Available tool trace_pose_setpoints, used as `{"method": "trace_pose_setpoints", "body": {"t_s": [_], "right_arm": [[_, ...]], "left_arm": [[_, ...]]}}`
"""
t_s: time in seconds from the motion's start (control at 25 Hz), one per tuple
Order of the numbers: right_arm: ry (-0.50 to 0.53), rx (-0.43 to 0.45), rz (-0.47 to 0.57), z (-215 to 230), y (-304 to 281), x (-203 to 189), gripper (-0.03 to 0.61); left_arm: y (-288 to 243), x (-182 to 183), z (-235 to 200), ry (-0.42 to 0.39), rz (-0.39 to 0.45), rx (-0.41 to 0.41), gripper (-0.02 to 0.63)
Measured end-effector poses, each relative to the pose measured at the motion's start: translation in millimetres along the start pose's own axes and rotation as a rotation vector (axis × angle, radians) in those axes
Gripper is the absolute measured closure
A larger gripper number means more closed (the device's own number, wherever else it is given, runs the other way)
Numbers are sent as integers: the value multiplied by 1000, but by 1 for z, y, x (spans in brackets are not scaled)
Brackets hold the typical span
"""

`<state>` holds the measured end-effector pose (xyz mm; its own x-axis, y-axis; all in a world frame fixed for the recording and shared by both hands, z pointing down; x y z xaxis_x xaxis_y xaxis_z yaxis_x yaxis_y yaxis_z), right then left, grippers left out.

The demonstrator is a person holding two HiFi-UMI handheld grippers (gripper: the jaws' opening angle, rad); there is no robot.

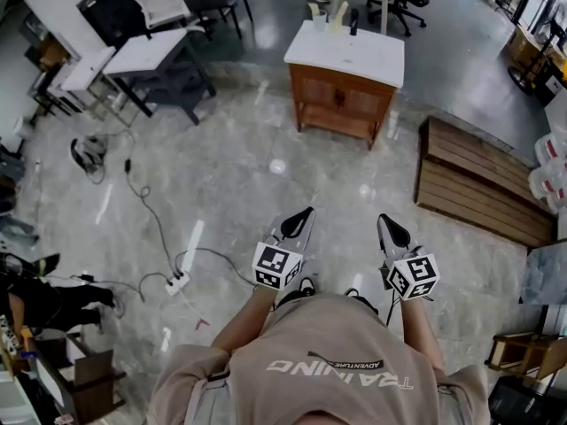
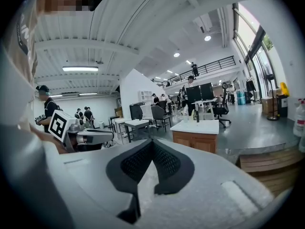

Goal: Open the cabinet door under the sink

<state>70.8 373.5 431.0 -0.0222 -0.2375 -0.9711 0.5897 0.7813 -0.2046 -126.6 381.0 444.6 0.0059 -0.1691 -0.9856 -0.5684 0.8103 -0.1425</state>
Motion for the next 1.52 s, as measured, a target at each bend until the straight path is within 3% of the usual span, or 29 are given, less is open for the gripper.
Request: {"method": "trace_pose_setpoints", "body": {"t_s": [0.2,0.44,0.8,1.16,1.52], "right_arm": [[-31,-47,5,-6,-26,8,577],[-40,-59,-35,-5,-55,2,577],[-67,-53,-84,54,-124,-11,577],[-66,80,-78,116,-225,23,577],[-76,162,-127,162,-293,30,577]], "left_arm": [[-1,0,-33,-35,-3,-8,595],[-15,-12,-54,21,-39,-36,595],[-91,-5,-103,2,-109,-30,595],[-196,41,-140,-42,-112,-72,595],[-260,45,-156,-37,-142,-71,595]]}}
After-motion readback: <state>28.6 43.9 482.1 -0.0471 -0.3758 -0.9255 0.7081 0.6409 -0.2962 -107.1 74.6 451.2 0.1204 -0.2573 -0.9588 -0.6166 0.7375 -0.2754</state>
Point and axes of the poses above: the fingertips, and each gripper's own axes: y backward along the fingers, z to its right, x out of its top, the point moved 3 cm from there along y, backward along the fingers, and after that the axes turned 3 degrees about -x, right-handed, at the moved point
